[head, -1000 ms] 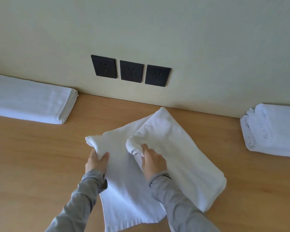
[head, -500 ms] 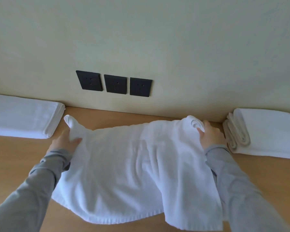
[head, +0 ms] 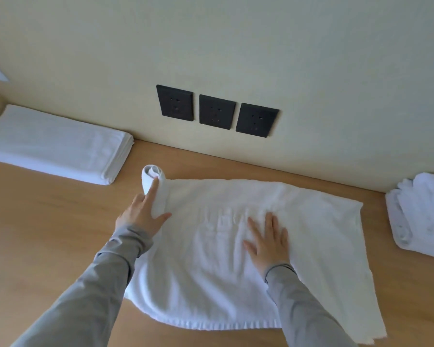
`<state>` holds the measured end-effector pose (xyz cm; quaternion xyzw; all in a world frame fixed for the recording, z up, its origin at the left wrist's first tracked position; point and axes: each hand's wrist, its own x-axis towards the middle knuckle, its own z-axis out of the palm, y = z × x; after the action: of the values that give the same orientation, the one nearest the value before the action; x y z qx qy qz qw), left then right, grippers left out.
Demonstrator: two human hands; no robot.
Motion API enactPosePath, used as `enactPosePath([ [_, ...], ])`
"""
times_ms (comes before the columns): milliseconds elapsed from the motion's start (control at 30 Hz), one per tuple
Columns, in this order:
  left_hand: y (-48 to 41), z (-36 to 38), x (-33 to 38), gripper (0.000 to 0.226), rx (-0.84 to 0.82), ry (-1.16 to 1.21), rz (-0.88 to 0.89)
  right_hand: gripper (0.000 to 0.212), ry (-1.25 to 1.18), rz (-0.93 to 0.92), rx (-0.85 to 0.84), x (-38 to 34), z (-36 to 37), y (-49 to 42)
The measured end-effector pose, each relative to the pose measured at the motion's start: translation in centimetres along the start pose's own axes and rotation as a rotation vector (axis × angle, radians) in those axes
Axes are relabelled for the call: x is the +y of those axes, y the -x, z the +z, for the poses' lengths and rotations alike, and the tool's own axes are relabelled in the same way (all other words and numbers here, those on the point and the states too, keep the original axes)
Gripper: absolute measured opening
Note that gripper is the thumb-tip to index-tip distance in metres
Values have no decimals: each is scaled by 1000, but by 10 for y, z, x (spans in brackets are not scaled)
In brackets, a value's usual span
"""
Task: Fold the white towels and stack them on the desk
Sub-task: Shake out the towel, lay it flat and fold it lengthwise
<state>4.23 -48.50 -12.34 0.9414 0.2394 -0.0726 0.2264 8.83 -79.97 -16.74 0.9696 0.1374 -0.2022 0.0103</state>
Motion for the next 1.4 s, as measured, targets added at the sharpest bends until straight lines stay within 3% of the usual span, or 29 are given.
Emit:
enactPosePath([
  [67, 8, -6, -20, 100, 24, 137, -144, 65, 27, 43, 4, 9, 8, -1],
  [200, 32, -10, -68, 80, -64, 330, -434, 64, -17, 93, -5, 9, 15, 3],
  [434, 16, 4, -81, 40, -69, 229, -247, 63, -10, 287, -58, 12, 22, 31],
  [534, -2, 11, -66, 44, -132, 274, -201, 61, -42, 385, -97, 26, 24, 43],
  [700, -9, 12, -79, 59, -360, 384, -372, 65, -33, 453, -103, 22, 19, 39],
  [767, 1, 8, -89, 54, -455, 510, -325, 65, -73, 368, 29, -6, 13, 34],
  [834, 10, 0, -91, 40, -479, 623, -214, 62, -145, 163, 106, -49, 8, 23],
  [967, 17, -20, -68, 17, -499, 582, 66, 54, -286, -205, 94, -142, -8, -15],
  [1067, 20, -29, -47, 12, -486, 554, 190, 51, -637, -278, 118, -184, -42, -52],
  [1134, 23, -28, -43, 23, -485, 556, 187, 50, -811, -245, 76, -196, -68, -82],
  [1301, 35, -17, -59, 33, -542, 569, 39, 46, -312, -357, -116, -217, -97, -133],
  [1401, 43, -15, -73, 48, -611, 554, -73, 46, -138, -390, -195, -231, -95, -142],
])
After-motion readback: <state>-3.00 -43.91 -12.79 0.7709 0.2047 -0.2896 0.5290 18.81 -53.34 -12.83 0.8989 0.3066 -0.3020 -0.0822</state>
